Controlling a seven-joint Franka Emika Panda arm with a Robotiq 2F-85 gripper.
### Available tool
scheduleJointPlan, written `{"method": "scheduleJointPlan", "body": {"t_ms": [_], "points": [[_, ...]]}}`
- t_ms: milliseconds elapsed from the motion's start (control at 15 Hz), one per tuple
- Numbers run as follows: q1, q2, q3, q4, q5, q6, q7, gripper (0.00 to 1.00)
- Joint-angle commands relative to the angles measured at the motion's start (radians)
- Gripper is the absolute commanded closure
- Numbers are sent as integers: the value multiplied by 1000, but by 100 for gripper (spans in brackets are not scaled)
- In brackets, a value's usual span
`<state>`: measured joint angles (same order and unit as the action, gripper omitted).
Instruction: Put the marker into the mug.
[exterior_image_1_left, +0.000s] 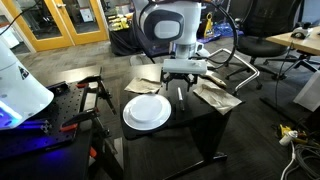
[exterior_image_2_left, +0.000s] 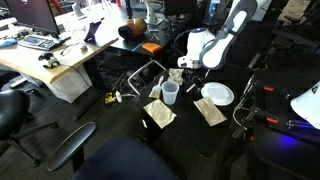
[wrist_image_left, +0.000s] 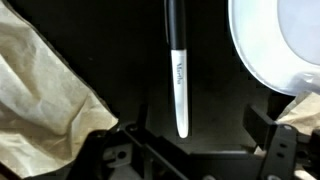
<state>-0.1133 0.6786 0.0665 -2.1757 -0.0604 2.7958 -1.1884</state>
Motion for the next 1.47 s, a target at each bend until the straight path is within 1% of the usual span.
{"method": "scheduleJointPlan", "body": {"t_ms": [0, 267, 400, 467, 600, 667, 800, 1133, 1400], "points": [[-18, 17, 15, 10, -29, 31, 49, 34], [-20, 20, 17, 11, -31, 35, 64, 66], [-20, 20, 16, 11, -32, 38, 67, 79], [-19, 20, 16, 12, -32, 38, 69, 88], [-24, 12, 23, 9, -29, 40, 81, 100], [-28, 3, 28, 5, -23, 44, 85, 100], [-45, -27, 47, -12, -13, 58, 97, 97], [-70, -125, 68, -53, -8, 101, 155, 97], [-105, -203, 112, -68, 16, 117, 172, 97]]}}
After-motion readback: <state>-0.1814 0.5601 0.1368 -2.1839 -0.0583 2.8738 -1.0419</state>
